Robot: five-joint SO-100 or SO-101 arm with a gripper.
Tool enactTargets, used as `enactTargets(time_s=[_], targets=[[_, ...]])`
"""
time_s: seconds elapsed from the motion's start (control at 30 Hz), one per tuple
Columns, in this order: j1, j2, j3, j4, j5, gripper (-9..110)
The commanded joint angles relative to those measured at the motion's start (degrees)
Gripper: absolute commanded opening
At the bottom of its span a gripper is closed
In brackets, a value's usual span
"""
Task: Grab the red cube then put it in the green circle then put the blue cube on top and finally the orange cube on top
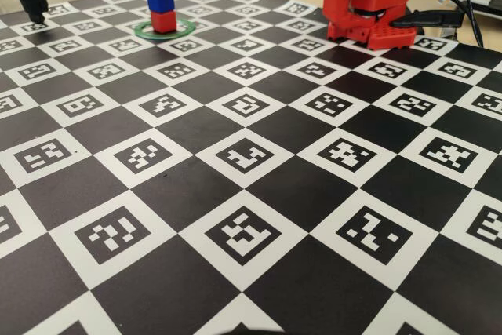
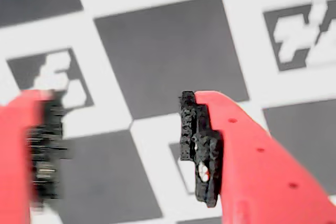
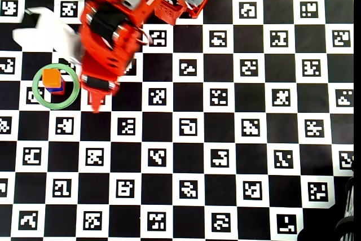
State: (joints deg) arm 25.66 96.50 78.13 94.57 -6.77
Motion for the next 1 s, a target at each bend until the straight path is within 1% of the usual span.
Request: enactTargets(time_s=[0.0,0.07,0.2,0.4,0.5,0.6,0.67,0.77,0.87,0.97], targets=[[-4.1,9.0,5.8,-5.7,8.3,7],[-5.4,11.6,10.2,-8.7,9.8,3],[-10.2,17.6,16.8,-10.3,6.9,-4],[-21.0,30.1,30.0,-9.9,-5.0,-5],[-24.1,37.5,37.8,-11.2,-9.6,-5],[-26.5,44.5,45.2,-11.3,-16.3,-5],[-26.5,48.4,49.7,-11.1,-21.2,-5],[-23.5,50.0,54.2,-10.1,-29.0,-5],[-19.1,52.9,58.4,-12.2,-36.7,-5],[-17.6,59.8,63.6,-14.6,-43.9,-5]])
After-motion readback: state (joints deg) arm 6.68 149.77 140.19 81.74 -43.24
